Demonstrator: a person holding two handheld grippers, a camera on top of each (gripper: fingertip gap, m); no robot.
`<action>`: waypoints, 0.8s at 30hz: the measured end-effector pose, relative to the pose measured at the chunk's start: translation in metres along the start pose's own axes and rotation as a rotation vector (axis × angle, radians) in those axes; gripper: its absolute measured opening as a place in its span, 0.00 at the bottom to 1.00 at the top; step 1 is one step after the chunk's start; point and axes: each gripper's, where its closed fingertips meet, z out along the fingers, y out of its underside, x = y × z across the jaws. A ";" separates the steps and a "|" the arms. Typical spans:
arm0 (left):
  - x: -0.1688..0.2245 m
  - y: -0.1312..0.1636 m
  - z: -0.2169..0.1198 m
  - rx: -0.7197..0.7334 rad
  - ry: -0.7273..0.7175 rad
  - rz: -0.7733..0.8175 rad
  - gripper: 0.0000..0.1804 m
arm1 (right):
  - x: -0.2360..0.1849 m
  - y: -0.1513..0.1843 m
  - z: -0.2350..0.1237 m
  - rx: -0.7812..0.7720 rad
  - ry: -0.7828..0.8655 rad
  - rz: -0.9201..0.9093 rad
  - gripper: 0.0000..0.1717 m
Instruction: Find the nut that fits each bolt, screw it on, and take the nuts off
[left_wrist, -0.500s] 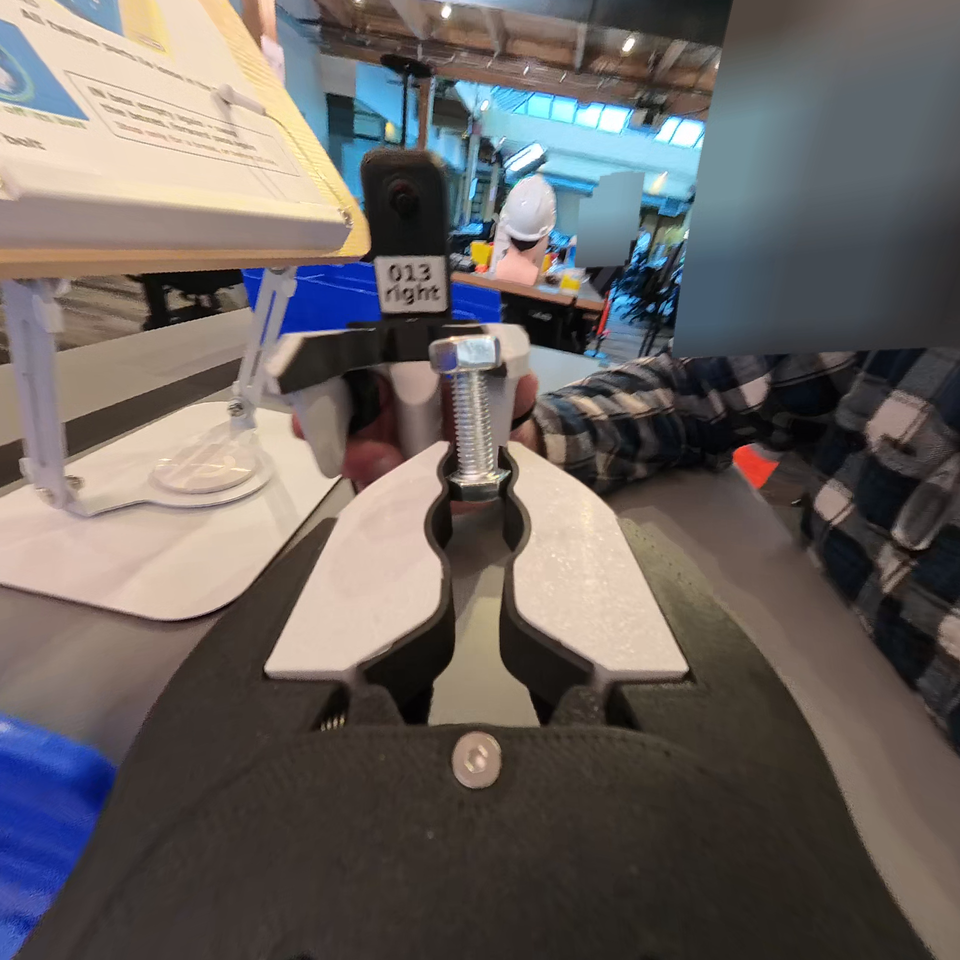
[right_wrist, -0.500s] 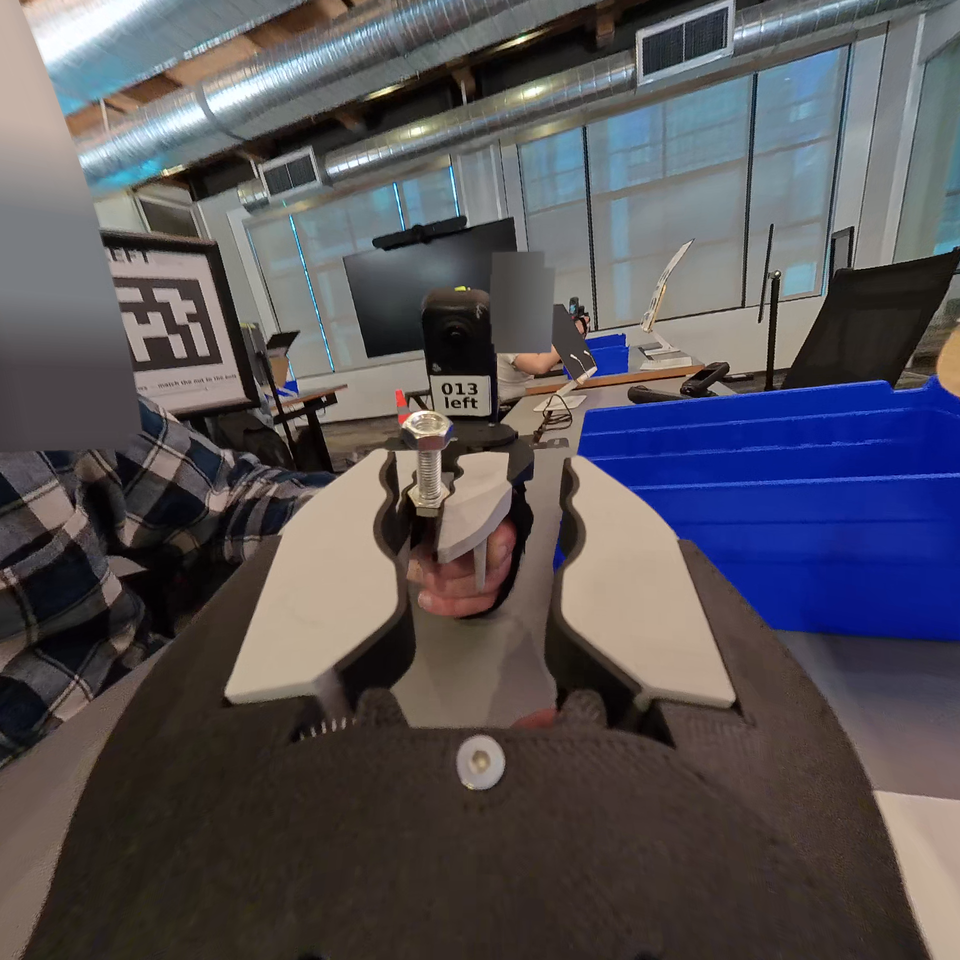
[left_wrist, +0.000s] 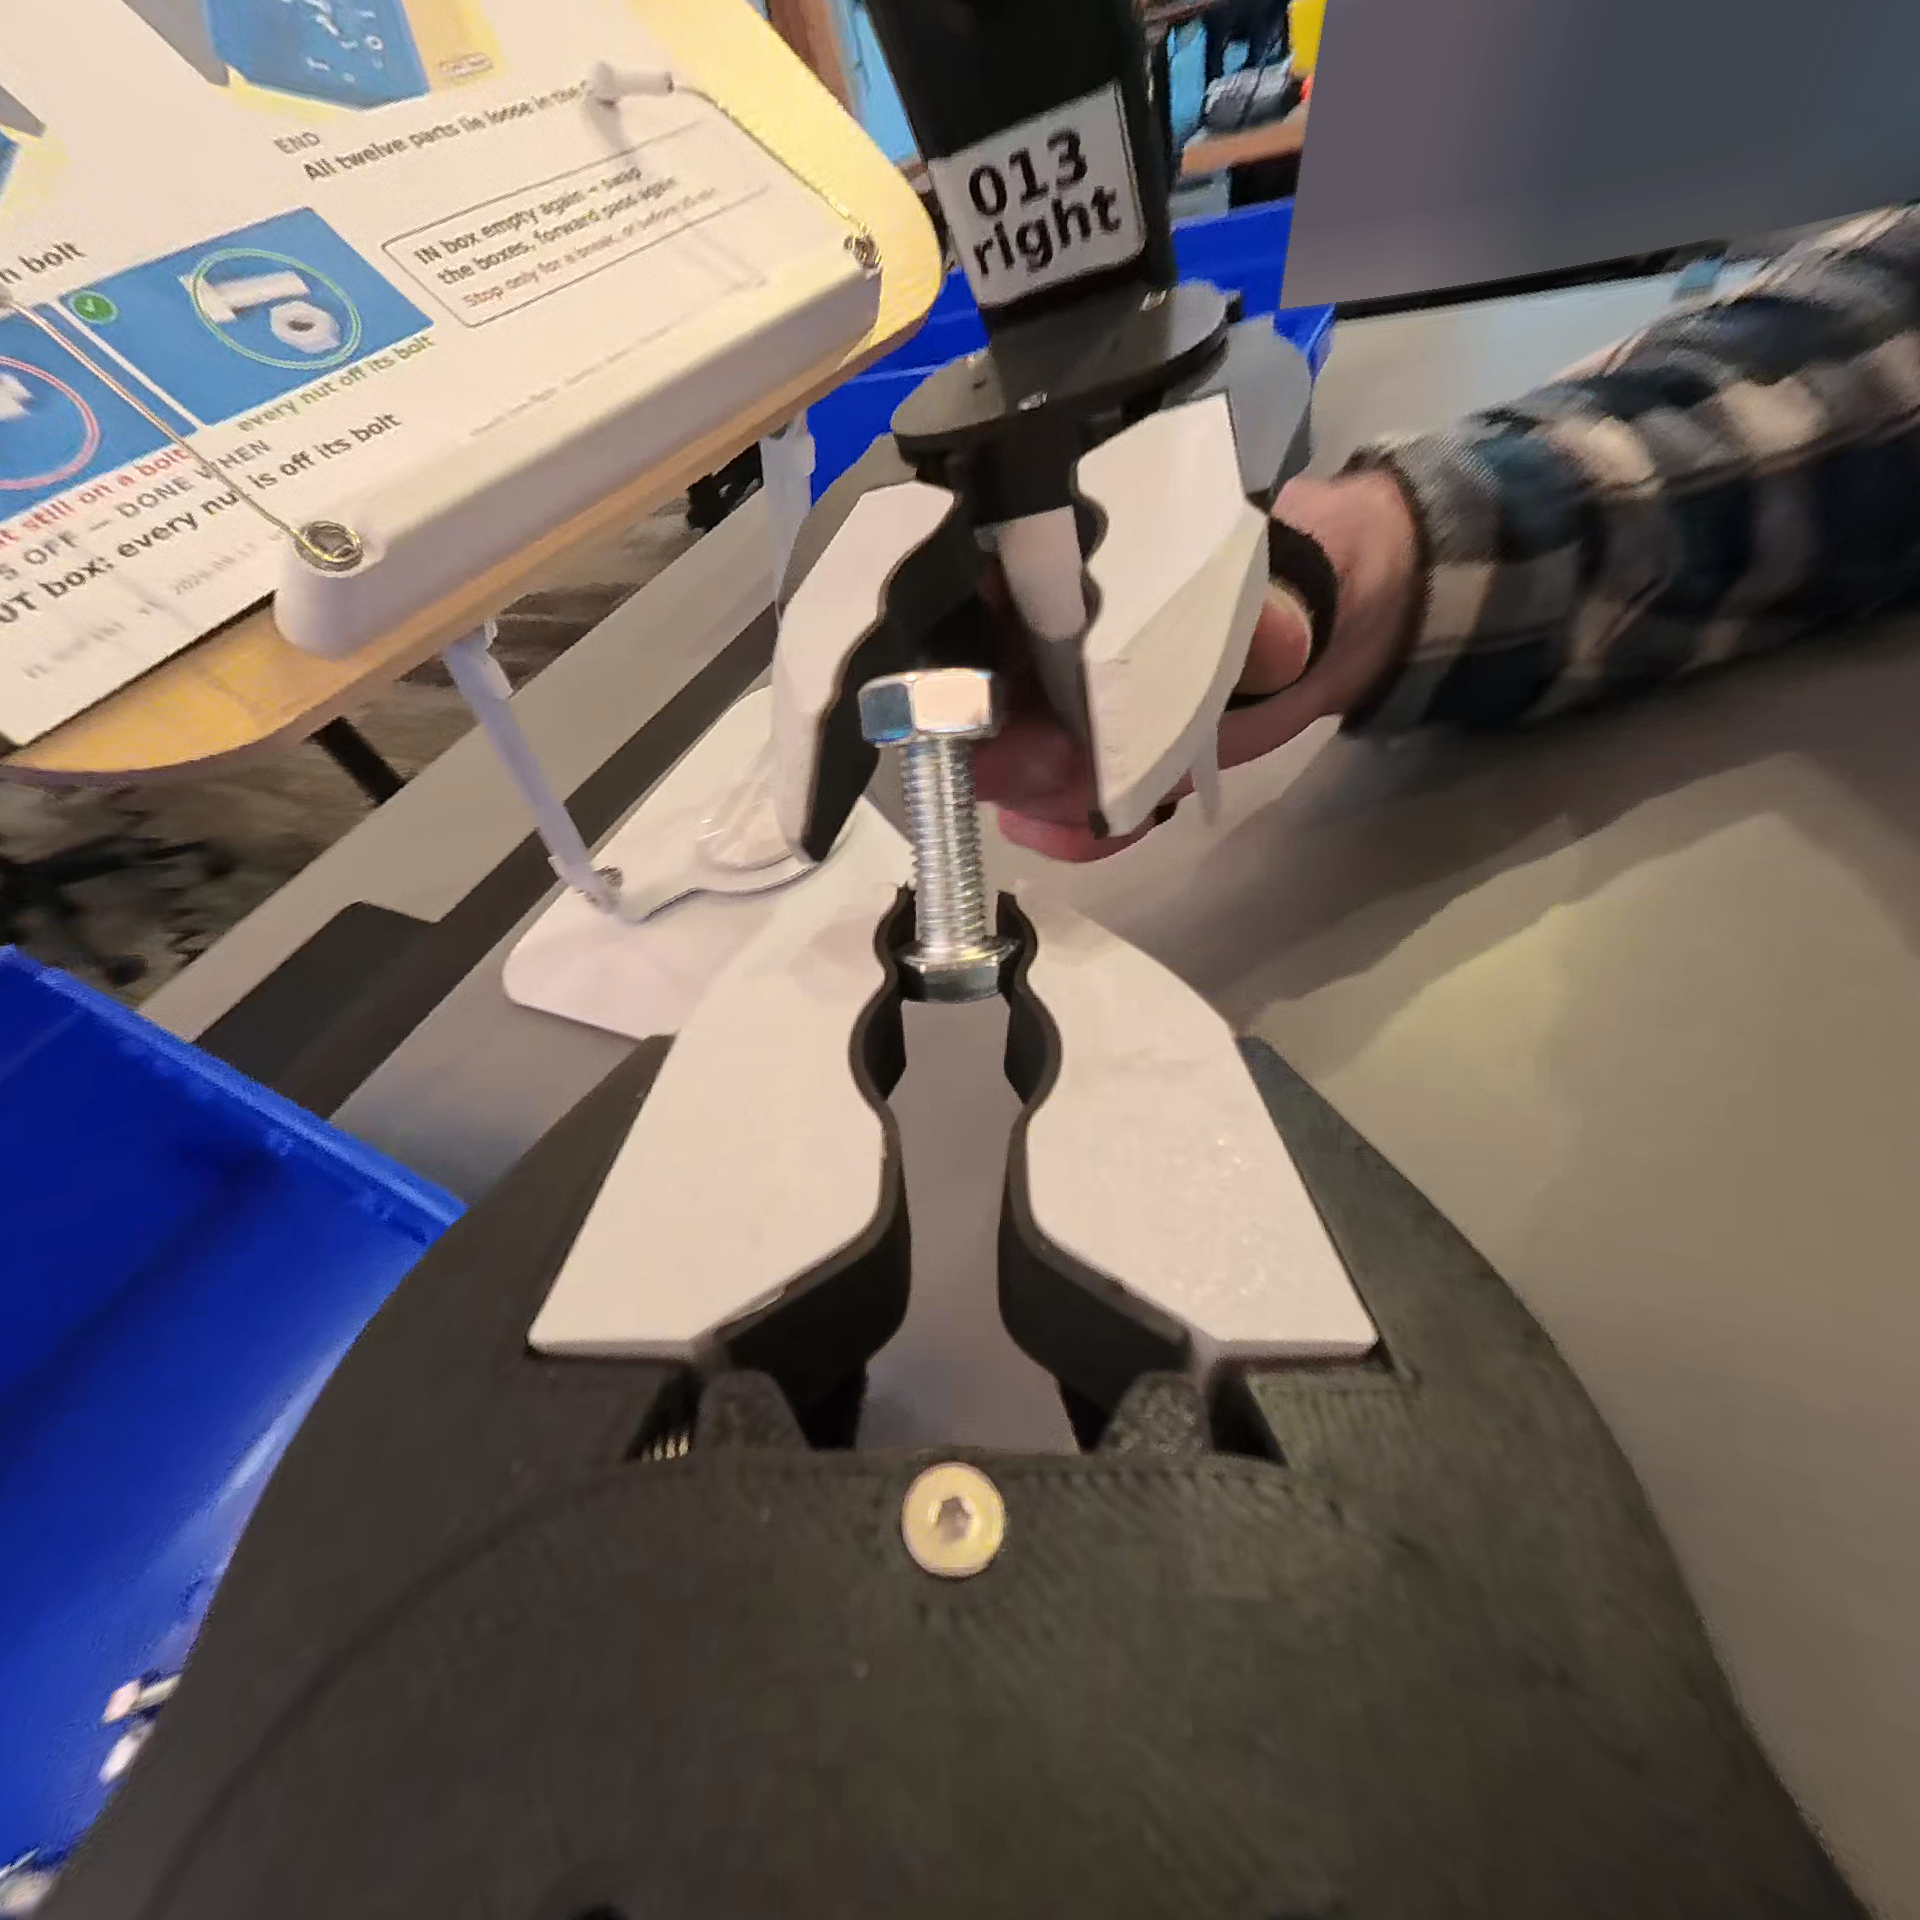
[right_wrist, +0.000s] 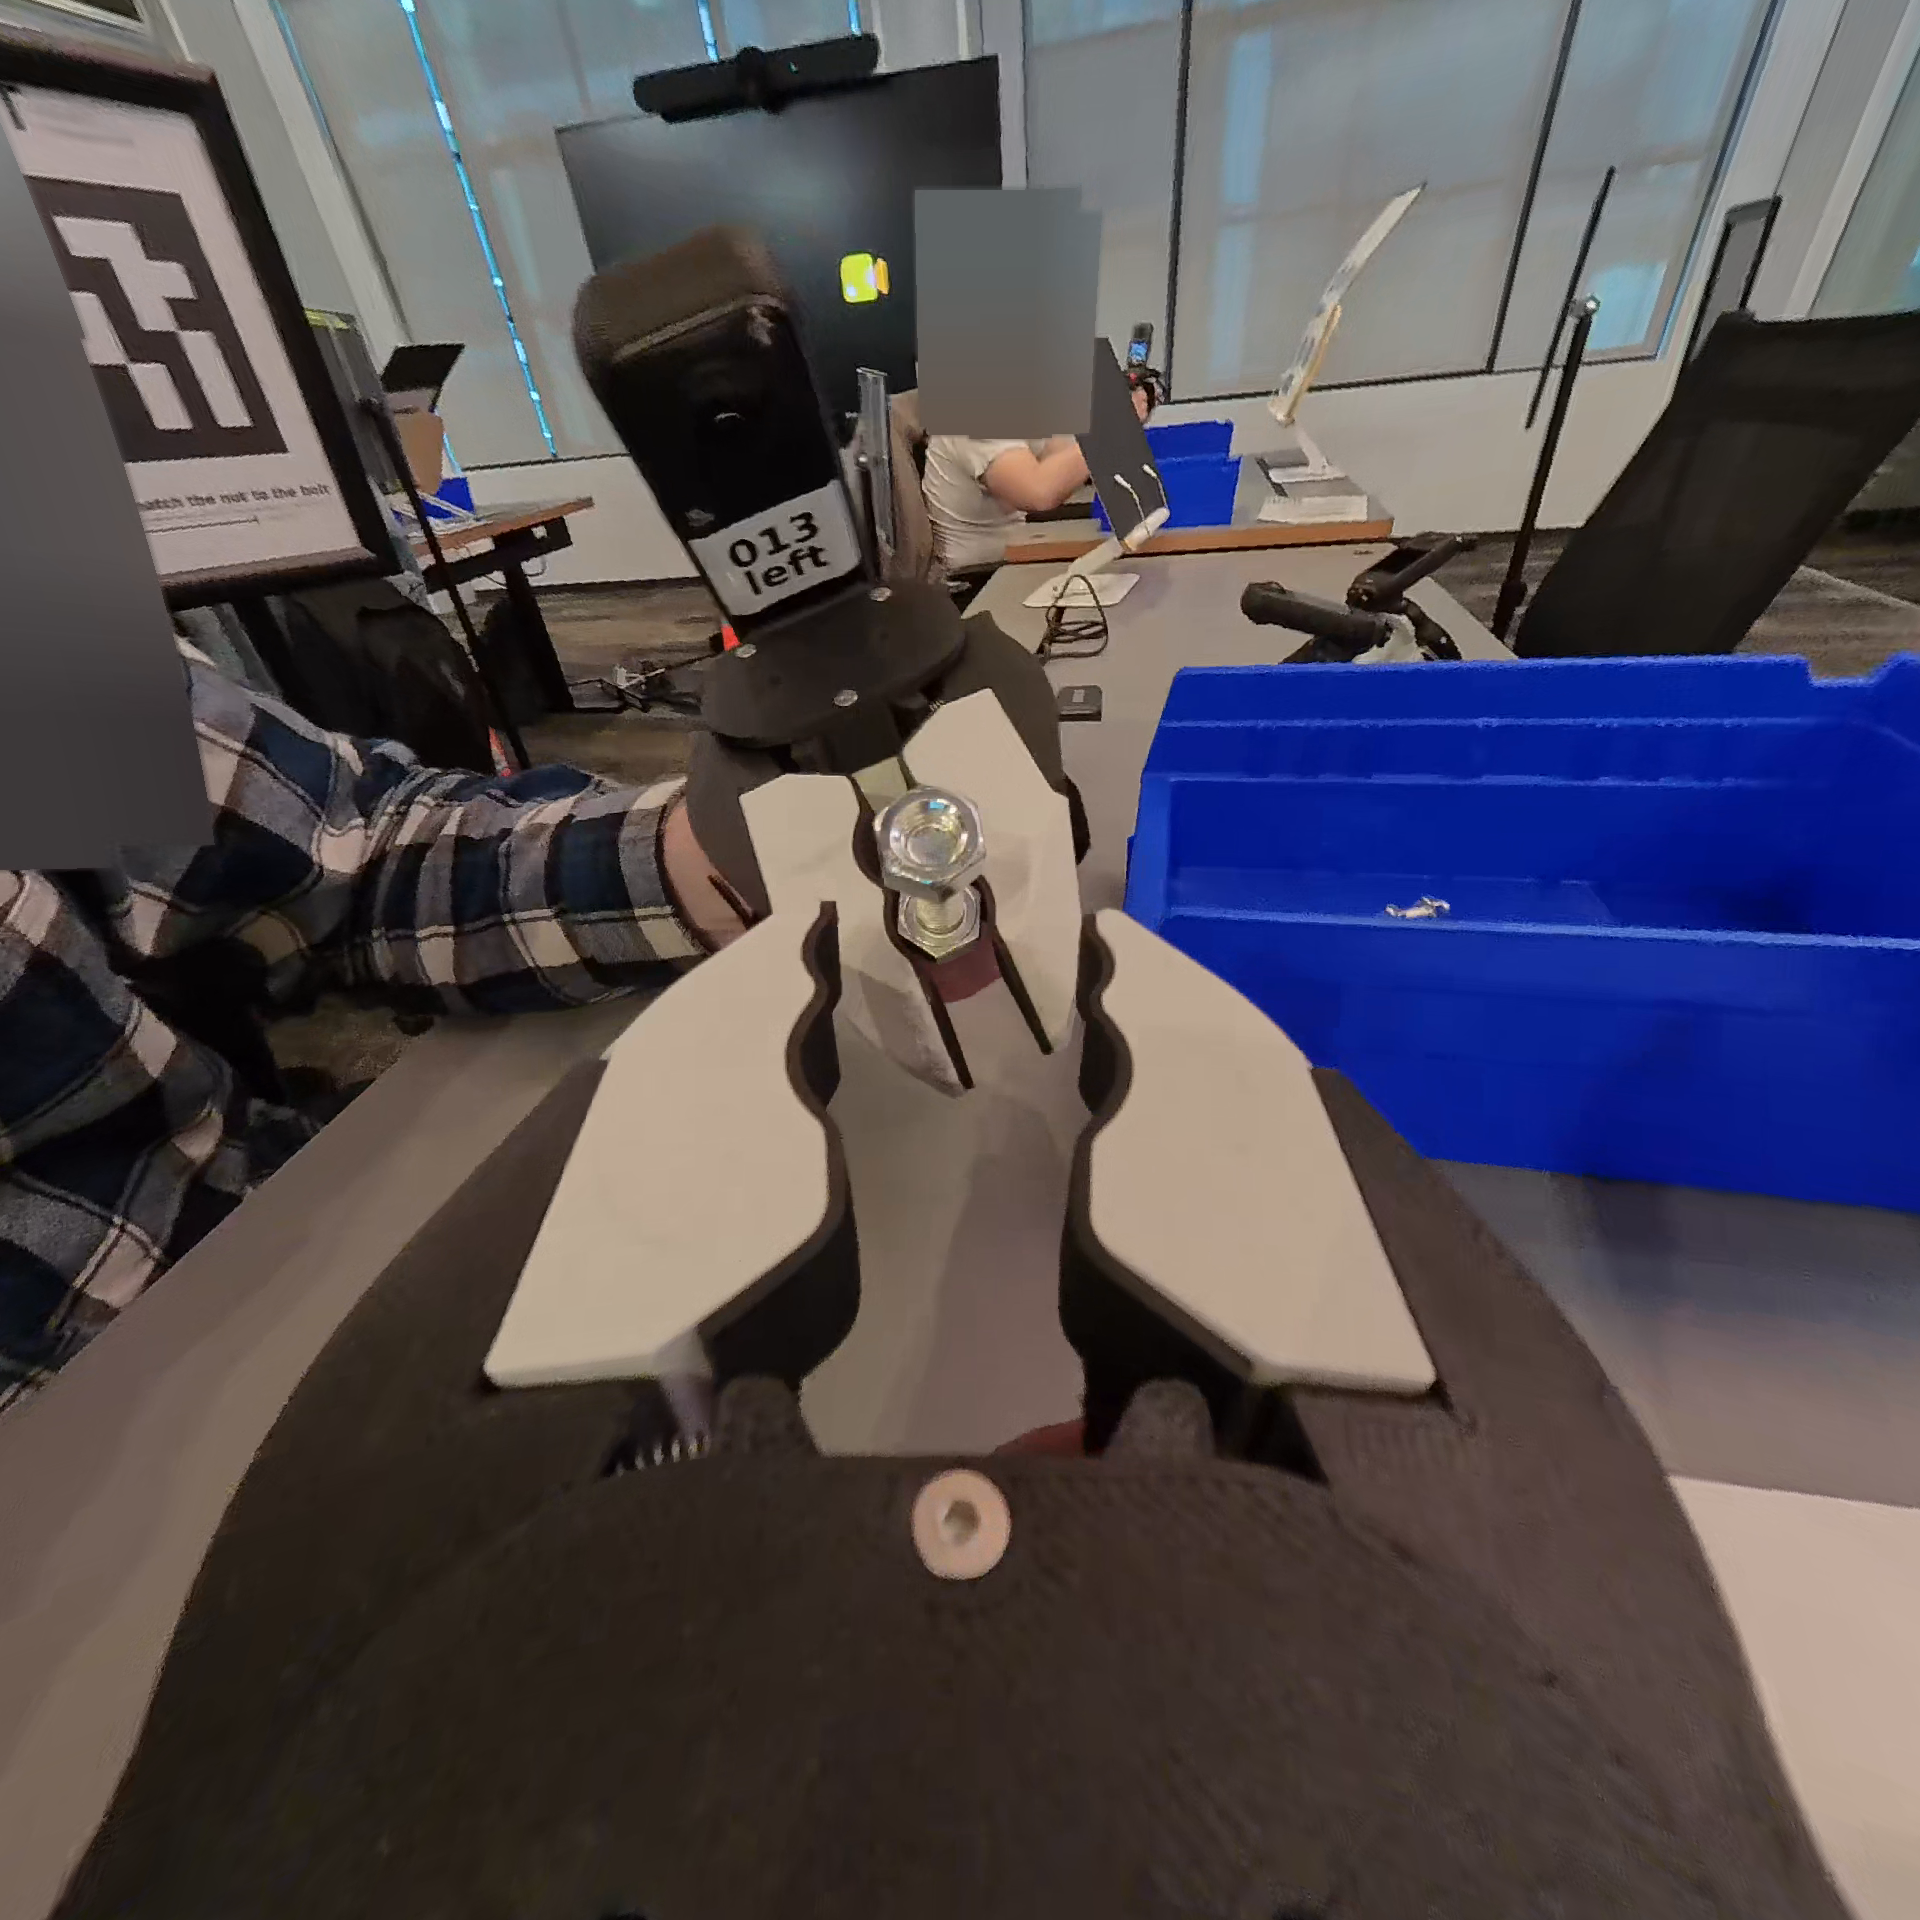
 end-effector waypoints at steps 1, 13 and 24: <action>-0.001 0.001 0.000 -0.008 -0.009 0.008 0.08 | 0.002 0.000 0.001 -0.008 0.014 0.010 0.25; -0.008 0.013 0.003 -0.102 -0.095 0.098 0.08 | 0.009 0.007 0.006 -0.127 0.078 0.074 0.21; -0.016 0.021 0.005 -0.177 -0.178 0.172 0.08 | 0.016 0.012 0.007 -0.157 0.119 0.193 0.17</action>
